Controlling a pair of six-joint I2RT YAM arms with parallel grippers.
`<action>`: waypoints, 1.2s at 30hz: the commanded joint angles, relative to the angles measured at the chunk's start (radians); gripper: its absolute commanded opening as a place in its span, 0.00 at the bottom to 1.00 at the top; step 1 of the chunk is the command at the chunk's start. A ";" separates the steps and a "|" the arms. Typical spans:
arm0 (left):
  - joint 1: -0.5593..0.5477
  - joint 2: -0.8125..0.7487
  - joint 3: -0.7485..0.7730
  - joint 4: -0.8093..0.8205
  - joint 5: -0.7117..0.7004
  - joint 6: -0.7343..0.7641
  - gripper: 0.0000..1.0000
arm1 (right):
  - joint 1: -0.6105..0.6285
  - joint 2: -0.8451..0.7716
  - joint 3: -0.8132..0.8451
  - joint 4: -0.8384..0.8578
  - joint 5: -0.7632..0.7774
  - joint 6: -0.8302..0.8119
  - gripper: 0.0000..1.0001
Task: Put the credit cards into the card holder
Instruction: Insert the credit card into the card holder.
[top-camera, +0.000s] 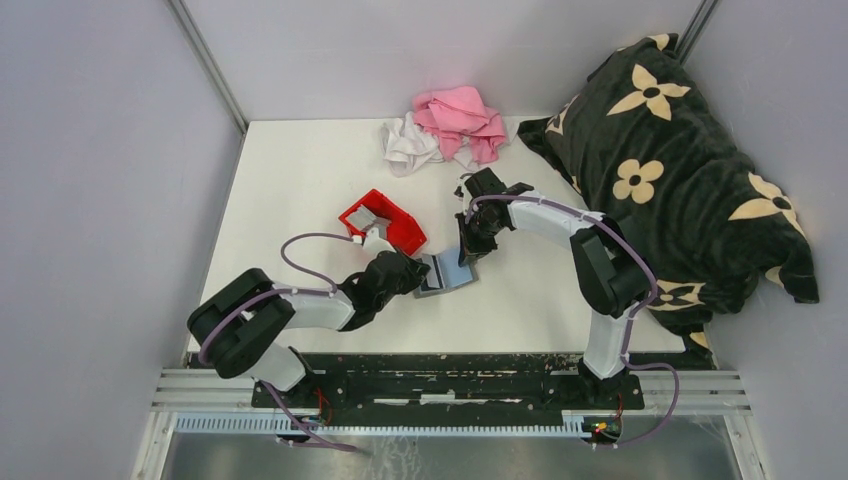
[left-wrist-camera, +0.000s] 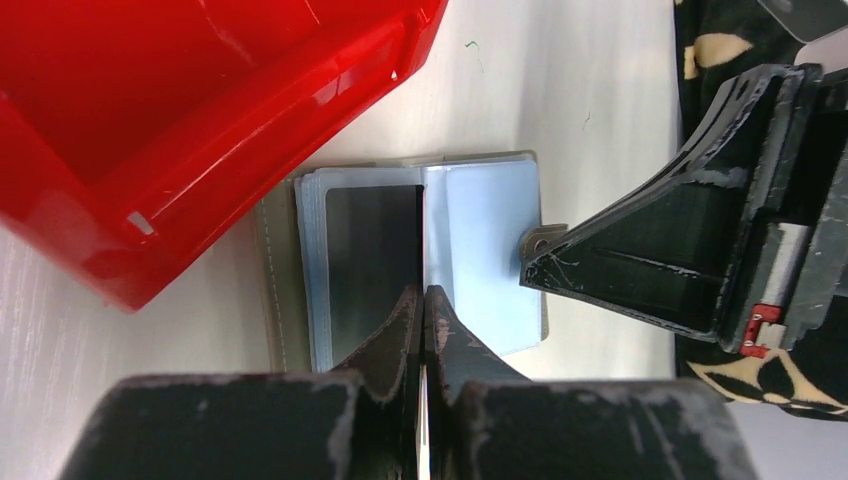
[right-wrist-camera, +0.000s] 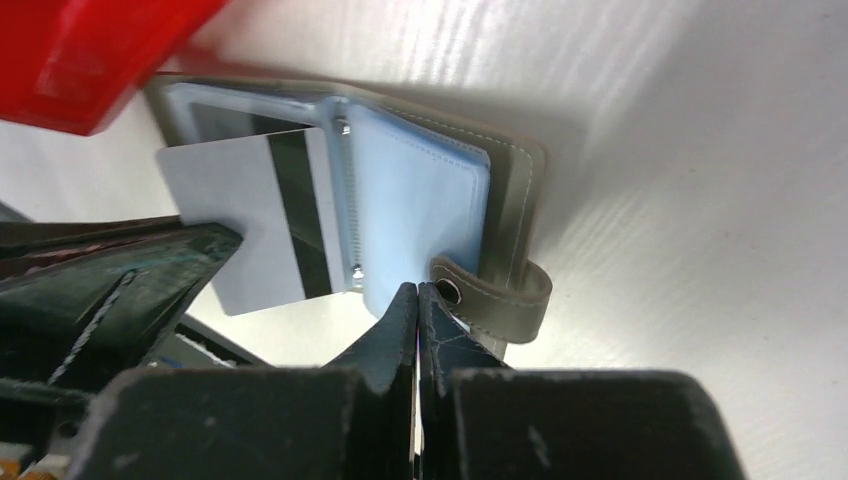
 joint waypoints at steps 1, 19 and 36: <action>-0.005 0.041 0.043 0.097 -0.044 -0.039 0.03 | 0.005 0.021 0.047 -0.053 0.112 -0.033 0.01; -0.018 0.141 0.036 0.248 -0.054 -0.088 0.03 | 0.004 0.081 0.057 -0.082 0.149 -0.019 0.01; -0.075 0.108 0.022 0.137 -0.162 -0.111 0.03 | 0.003 0.090 0.060 -0.093 0.151 -0.014 0.01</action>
